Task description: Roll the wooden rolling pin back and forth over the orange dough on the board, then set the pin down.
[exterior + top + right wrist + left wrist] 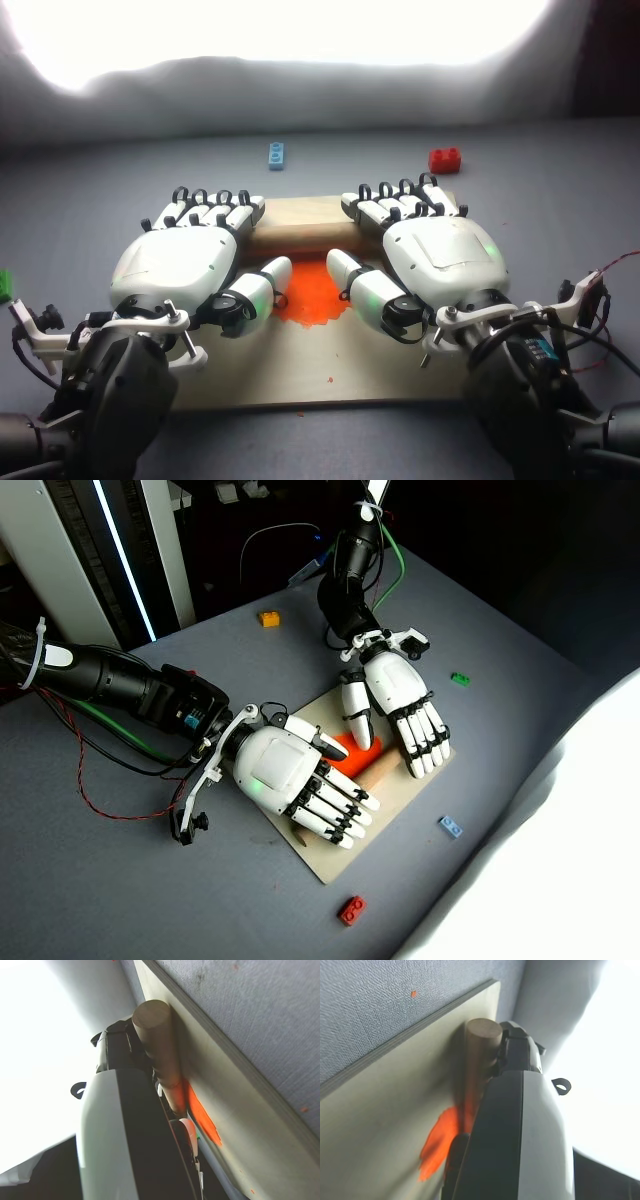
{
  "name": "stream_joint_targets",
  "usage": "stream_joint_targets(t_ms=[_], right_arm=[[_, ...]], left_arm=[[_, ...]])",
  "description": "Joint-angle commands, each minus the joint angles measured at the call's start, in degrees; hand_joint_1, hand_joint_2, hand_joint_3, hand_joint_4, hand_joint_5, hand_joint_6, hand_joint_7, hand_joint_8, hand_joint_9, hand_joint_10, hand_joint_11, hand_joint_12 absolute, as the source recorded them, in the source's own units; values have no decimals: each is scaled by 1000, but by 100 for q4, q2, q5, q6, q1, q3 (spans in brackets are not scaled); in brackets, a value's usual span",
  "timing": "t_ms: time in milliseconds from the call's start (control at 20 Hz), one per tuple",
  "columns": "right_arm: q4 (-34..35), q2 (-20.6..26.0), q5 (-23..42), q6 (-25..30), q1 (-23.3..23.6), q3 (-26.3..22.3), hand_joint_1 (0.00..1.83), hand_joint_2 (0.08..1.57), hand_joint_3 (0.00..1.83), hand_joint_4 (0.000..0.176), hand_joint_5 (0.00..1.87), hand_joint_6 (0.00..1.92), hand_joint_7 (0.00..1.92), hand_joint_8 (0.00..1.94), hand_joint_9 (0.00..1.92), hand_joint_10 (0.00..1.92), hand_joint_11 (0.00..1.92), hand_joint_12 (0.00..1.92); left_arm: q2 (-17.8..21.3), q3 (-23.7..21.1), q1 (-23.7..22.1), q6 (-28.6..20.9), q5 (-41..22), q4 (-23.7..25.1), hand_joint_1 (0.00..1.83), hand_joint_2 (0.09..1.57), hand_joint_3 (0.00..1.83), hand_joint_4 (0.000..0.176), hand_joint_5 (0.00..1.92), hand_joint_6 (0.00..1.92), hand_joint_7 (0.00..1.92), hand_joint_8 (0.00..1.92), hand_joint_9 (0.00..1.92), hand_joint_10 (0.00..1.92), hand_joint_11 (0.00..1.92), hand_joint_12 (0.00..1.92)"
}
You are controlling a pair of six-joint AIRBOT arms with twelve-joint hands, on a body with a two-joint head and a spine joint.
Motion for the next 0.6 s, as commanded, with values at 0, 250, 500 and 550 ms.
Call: stream_joint_targets(t_ms=[0,250,500,550], right_arm=[[-90,-16,98,21,-93,-55,0,1467,2,0,360,16,376,8,338,19,0,728],[-101,-15,161,-15,-132,-141,0,1462,0,0,360,14,377,6,337,18,0,746],[-255,-3,211,-29,-187,-250,0,1464,0,0,373,15,386,4,356,21,0,748],[-270,-2,211,-32,-194,-259,0,1464,0,0,357,8,382,2,358,22,0,756]], left_arm=[[17,-44,57,0,-137,93,0,1509,1,0,179,9,245,2,209,0,0,317],[38,-131,121,-78,-287,188,0,1509,1,0,166,2,229,4,189,4,0,251],[71,-257,268,-168,-542,294,0,1507,0,0,184,13,250,7,207,9,0,323],[73,-268,282,-180,-569,314,0,1511,1,0,178,8,240,2,200,5,0,299]])
